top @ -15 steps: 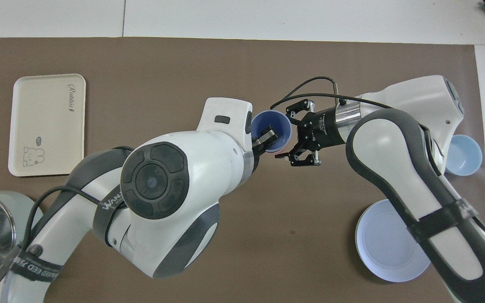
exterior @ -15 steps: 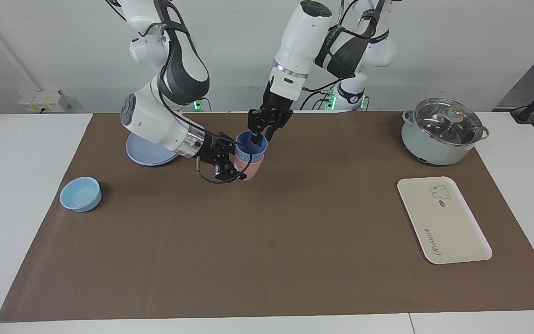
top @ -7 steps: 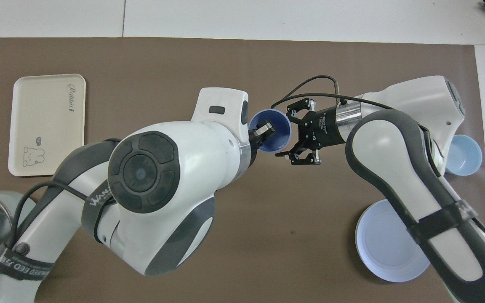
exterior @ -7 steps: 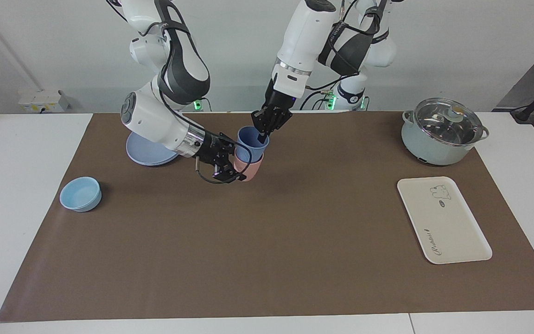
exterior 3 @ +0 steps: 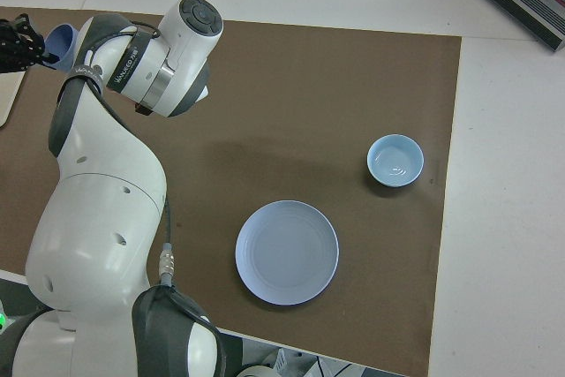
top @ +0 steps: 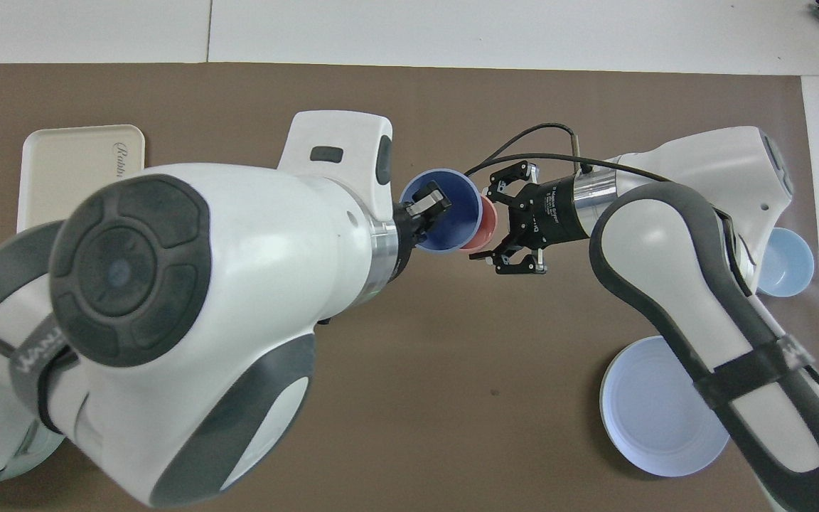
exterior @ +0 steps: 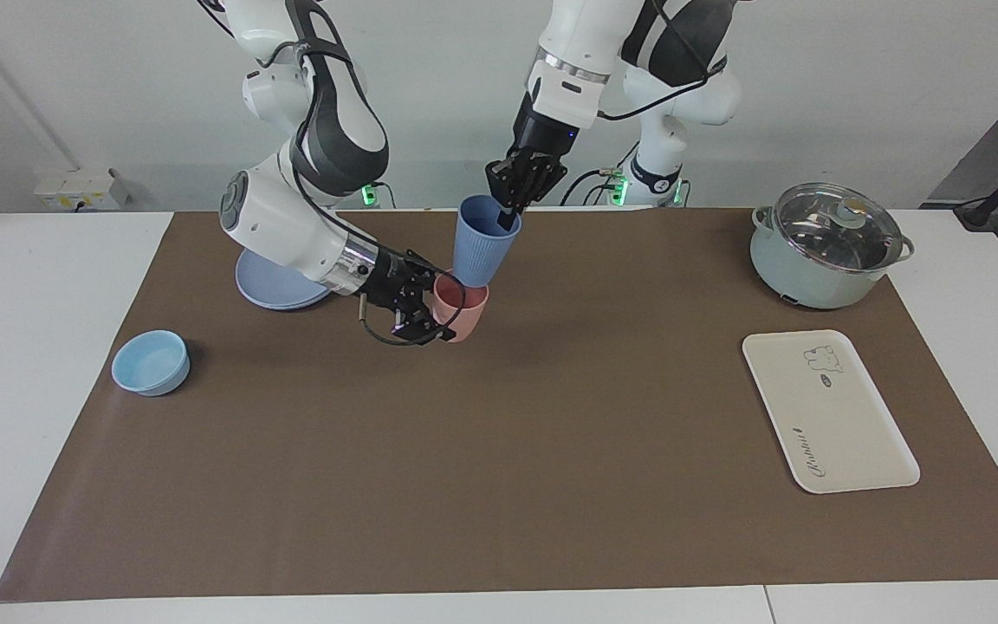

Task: Place cup on tray
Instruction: 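Carry the blue cup to the tray while the right gripper withdraws, then set the blue cup on the tray and open the left gripper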

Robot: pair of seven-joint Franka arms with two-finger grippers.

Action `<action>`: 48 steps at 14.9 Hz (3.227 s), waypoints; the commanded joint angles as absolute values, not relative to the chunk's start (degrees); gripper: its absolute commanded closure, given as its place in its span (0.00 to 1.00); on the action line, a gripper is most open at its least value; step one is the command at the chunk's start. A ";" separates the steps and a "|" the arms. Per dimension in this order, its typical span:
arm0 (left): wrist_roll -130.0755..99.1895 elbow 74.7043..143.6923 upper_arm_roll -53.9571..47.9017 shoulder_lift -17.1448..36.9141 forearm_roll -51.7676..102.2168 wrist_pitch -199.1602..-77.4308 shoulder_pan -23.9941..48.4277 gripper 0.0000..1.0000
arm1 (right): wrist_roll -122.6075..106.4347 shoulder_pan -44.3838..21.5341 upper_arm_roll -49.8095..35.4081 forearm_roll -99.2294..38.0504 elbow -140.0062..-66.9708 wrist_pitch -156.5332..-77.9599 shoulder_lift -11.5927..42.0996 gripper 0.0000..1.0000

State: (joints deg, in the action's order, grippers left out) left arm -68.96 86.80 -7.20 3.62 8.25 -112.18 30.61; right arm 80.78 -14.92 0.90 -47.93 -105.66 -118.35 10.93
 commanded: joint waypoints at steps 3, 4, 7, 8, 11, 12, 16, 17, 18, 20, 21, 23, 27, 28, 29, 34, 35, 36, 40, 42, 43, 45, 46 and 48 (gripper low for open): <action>-58.39 88.85 -7.38 1.06 8.44 -106.00 22.17 1.00 | 81.13 -7.40 0.62 -48.43 -106.26 -118.04 10.37 1.00; -54.79 90.95 -7.38 0.27 8.70 -106.17 19.71 1.00 | 80.08 -5.82 0.62 -48.43 -106.35 -117.95 10.46 1.00; -39.78 100.60 -7.38 -4.20 9.66 -107.57 11.55 1.00 | 74.73 1.55 0.53 -49.47 -106.61 -114.71 12.30 1.00; -34.16 103.68 -7.38 -5.44 10.36 -108.36 8.56 1.00 | 72.18 4.11 0.53 -50.96 -106.52 -113.39 13.17 1.00; -17.55 109.50 -7.38 -6.07 10.63 -110.91 -1.11 1.00 | 63.49 10.70 0.53 -51.77 -105.65 -109.79 16.94 1.00; -11.92 110.82 -7.30 -5.63 10.63 -112.75 -4.54 1.00 | 59.63 12.11 0.53 -51.94 -104.86 -108.56 18.62 1.00; 0.49 109.96 -7.21 2.52 12.65 -119.07 -15.62 1.00 | 53.44 17.49 0.53 -52.82 -98.45 -102.22 25.74 1.00; 2.70 109.26 -7.29 4.64 13.00 -120.66 -17.56 1.00 | 53.44 17.75 0.61 -52.82 -98.09 -102.04 26.19 1.00; 4.46 108.55 -7.29 6.66 12.92 -121.89 -18.97 1.00 | 53.35 18.45 0.53 -53.17 -97.91 -101.87 27.32 1.00; 10.16 108.46 -7.21 9.30 13.01 -124.53 -21.61 1.00 | 53.35 19.69 0.53 -52.91 -96.60 -100.72 28.83 1.00; 13.68 108.63 -7.29 10.97 13.01 -125.50 -23.36 1.00 | 53.35 19.60 0.53 -52.82 -96.50 -100.98 28.83 1.00; 15.91 109.59 -7.29 12.74 14.67 -128.40 -23.47 1.00 | 51.52 19.95 0.53 -52.74 -96.59 -101.34 29.96 1.00; 15.82 111.53 -7.29 12.39 16.44 -130.51 -22.50 1.00 | 48.16 19.51 0.53 -53.00 -96.85 -103.79 30.94 1.00; 15.99 111.45 -7.29 12.39 16.44 -130.43 -22.15 0.44 | 48.16 19.42 0.53 -53.09 -97.20 -103.97 30.94 1.00; 16.17 110.92 -7.29 12.48 16.44 -130.26 -21.97 0.00 | 48.08 19.42 0.53 -53.26 -97.56 -104.15 30.94 1.00; 15.73 106.97 -7.74 8.63 12.94 -123.69 -19.44 0.00 | 47.99 19.25 0.53 -53.26 -99.40 -106.34 30.76 1.00; 15.73 105.92 -7.82 7.31 9.53 -120.88 -18.29 0.00 | 48.16 19.16 0.53 -53.26 -99.49 -106.43 30.76 1.00; 15.47 104.78 -7.91 6.34 6.71 -118.15 -16.63 0.00 | 48.08 18.99 0.53 -53.26 -99.49 -106.61 30.76 1.00; 14.94 104.76 -7.82 0.02 3.35 -108.13 -9.51 0.00 | 47.99 19.07 0.62 -53.17 -100.11 -109.16 30.15 0.31; 11.98 105.46 -7.91 -2.89 2.90 -103.56 -6.08 0.00 | 47.81 18.98 0.62 -53.17 -100.46 -109.42 30.06 0.30; 8.56 105.73 -8.00 -4.03 2.90 -101.80 -4.32 0.00 | 47.73 19.07 0.70 -53.17 -100.46 -109.42 30.06 0.30; 2.14 106.43 -7.91 -5.44 2.81 -100.11 0.24 0.00 | 47.72 19.07 0.70 -53.09 -100.46 -109.51 30.06 0.29; -0.76 105.74 -7.91 -5.45 2.73 -100.02 1.66 0.00 | 47.72 19.07 0.79 -52.91 -100.46 -109.51 30.06 0.27; -2.46 102.94 -8.09 -5.45 2.46 -98.28 2.11 0.00 | 47.72 19.07 1.05 -52.47 -100.46 -109.60 29.88 0.10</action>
State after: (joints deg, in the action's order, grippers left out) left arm -0.30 104.36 -8.96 -4.45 4.03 -100.48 1.05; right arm 49.77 18.64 1.18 -51.76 -99.09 -108.35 30.87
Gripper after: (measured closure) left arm 0.000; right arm 0.198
